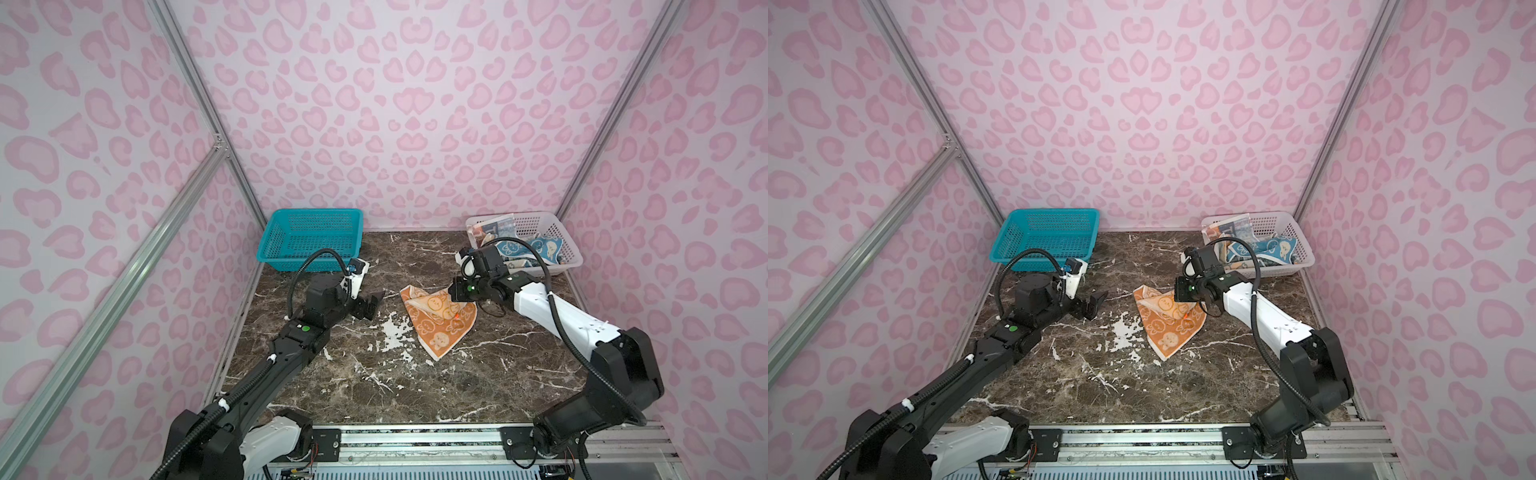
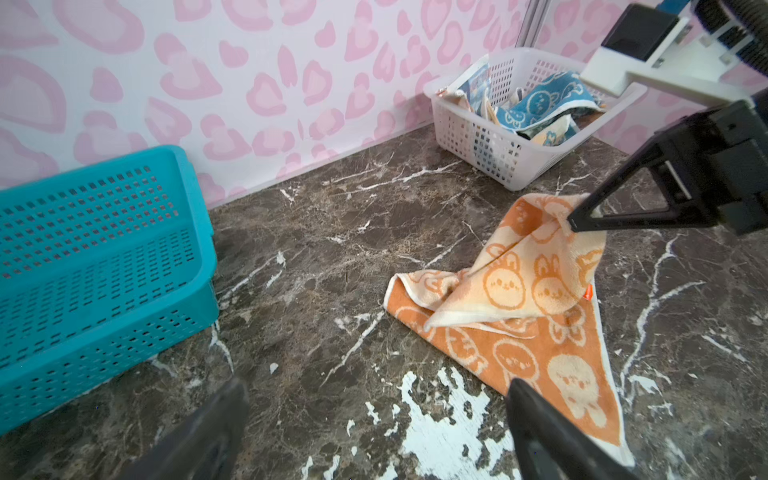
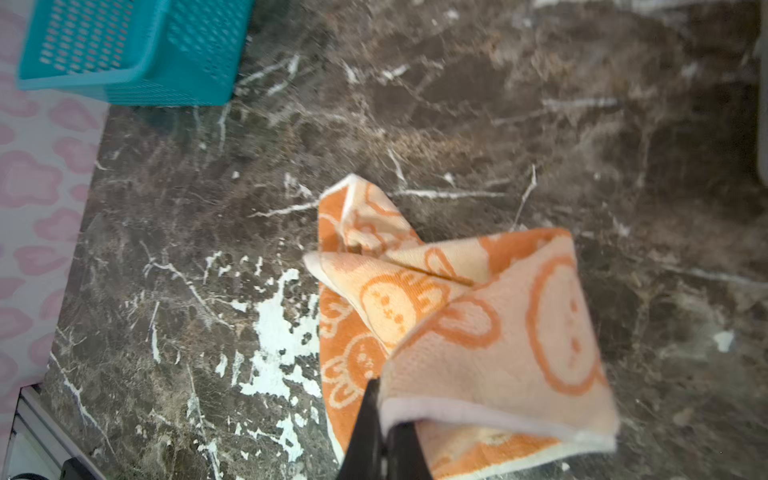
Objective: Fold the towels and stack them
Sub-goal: 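Pull the orange towel out and drop it on the table with the right gripper, then grasp the towel's near corner with left gripper while right gripper grasps another corner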
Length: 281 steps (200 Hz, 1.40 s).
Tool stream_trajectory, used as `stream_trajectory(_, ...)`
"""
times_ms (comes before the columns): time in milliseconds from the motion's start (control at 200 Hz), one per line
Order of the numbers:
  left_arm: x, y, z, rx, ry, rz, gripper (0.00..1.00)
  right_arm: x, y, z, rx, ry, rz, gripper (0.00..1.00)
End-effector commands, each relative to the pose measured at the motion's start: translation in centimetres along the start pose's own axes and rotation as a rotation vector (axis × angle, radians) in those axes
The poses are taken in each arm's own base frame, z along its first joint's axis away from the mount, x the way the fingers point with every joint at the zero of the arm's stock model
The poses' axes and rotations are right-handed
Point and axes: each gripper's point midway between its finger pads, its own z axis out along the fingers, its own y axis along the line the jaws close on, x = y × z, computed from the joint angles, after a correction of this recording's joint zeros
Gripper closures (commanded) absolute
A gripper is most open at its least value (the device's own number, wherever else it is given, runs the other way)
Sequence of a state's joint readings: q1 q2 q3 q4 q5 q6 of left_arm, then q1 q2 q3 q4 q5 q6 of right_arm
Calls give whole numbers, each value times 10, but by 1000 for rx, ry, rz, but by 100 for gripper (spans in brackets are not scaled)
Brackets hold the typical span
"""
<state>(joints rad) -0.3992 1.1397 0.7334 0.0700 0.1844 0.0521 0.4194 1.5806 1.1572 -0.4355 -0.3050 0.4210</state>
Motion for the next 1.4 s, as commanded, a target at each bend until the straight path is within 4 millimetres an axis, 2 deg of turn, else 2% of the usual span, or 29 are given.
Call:
stream_trajectory(0,-4,-5,9,24,-13,-49,0,6,-14,14,38,34,62,100)
stream_trajectory(35,-2,-7,12,23,-5,-43,1,7,-22,16,71,43,58,100)
stream_trajectory(120,5,-13,19,16,24,9,0,5,-37,13,148,48,14,86)
stream_trajectory(215,13,-19,27,29,57,69,1,-2,-54,-1,260,20,-58,68)
stream_trajectory(290,15,-25,34,57,69,106,0,-10,-65,-15,318,-6,-89,57)
stream_trajectory(510,16,-44,67,183,125,185,0,-21,-81,-47,327,-89,-77,41)
stream_trajectory(605,17,-57,80,264,131,208,0,-19,-84,-56,329,-107,-87,36)
stream_trajectory(855,32,-72,115,303,198,330,1,-7,-94,-73,345,-130,-65,27)
stream_trajectory(1090,61,-69,141,304,290,389,6,8,-102,-70,364,-91,-57,21)
stream_trajectory(1245,68,-68,155,311,315,416,12,11,-106,-67,376,-86,-54,21)
stream_trajectory(1400,67,-70,167,331,314,416,15,14,-106,-66,379,-69,-57,21)
